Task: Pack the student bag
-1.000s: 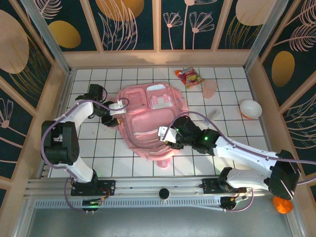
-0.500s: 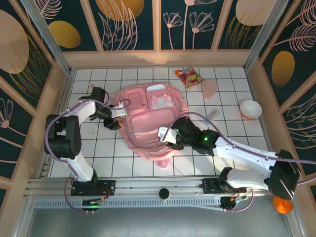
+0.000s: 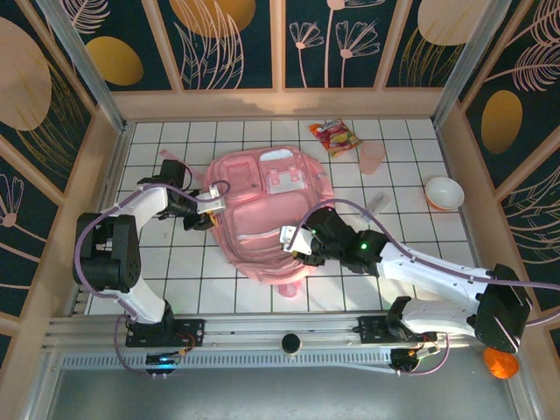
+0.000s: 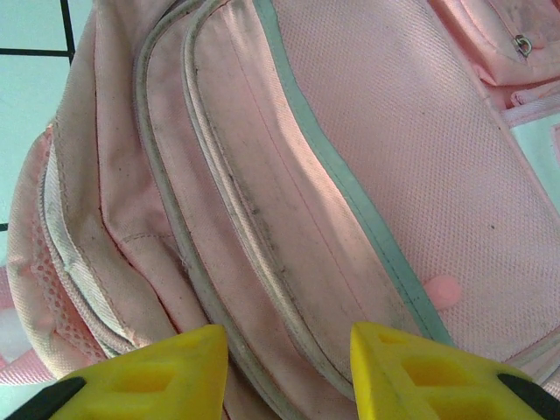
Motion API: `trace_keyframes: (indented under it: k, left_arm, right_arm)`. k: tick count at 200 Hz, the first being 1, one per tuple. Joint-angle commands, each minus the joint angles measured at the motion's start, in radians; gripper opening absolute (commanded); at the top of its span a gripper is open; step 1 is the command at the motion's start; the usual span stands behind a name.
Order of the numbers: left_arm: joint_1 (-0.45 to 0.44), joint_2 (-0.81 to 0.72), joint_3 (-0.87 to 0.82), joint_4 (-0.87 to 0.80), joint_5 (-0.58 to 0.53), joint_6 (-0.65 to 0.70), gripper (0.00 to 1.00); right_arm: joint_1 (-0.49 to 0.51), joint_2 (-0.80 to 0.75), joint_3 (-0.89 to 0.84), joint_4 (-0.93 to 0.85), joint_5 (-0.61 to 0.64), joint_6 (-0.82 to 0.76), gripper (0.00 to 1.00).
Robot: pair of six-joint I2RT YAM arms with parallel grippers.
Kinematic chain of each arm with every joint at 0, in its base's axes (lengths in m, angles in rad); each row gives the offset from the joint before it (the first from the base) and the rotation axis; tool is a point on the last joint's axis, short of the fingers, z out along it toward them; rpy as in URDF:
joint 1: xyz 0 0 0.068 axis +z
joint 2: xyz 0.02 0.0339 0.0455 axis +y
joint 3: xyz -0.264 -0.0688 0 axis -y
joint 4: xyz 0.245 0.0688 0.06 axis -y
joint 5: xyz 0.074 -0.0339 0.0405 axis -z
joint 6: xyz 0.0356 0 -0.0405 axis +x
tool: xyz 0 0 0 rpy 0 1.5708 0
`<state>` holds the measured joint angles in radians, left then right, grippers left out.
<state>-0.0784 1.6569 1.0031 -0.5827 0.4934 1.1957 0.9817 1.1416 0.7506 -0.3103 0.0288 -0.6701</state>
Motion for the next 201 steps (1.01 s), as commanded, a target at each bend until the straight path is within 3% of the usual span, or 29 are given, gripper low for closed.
trace_keyframes:
  k: [1, 37, 74, 126, 173, 201]
  left_arm:
    - [-0.003, -0.026, -0.017, 0.017, 0.034, 0.004, 0.30]
    - [-0.003, -0.040, -0.024, 0.044, 0.041, -0.018, 0.40]
    - [-0.003, -0.031, 0.012, 0.030, 0.081, -0.058, 0.30]
    - [-0.006, -0.083, -0.014, 0.056, 0.051, -0.057, 0.18]
    - [-0.023, -0.169, -0.108, 0.161, -0.030, -0.054, 0.06]
    - [-0.055, -0.227, -0.197, 0.254, -0.095, -0.053, 0.07]
  right_arm:
    - [0.008, -0.003, -0.013, 0.028, -0.007, 0.021, 0.41]
    - [0.008, -0.004, -0.011, 0.027, -0.007, 0.024, 0.41]
    - [0.008, 0.009, -0.005, 0.028, -0.007, 0.023, 0.41]
    - [0.008, 0.021, -0.002, 0.036, -0.007, 0.023, 0.41]
    - [0.008, 0.035, 0.001, 0.055, -0.032, 0.020, 0.41]
    - [0.008, 0.049, 0.006, 0.074, -0.029, 0.032, 0.41]
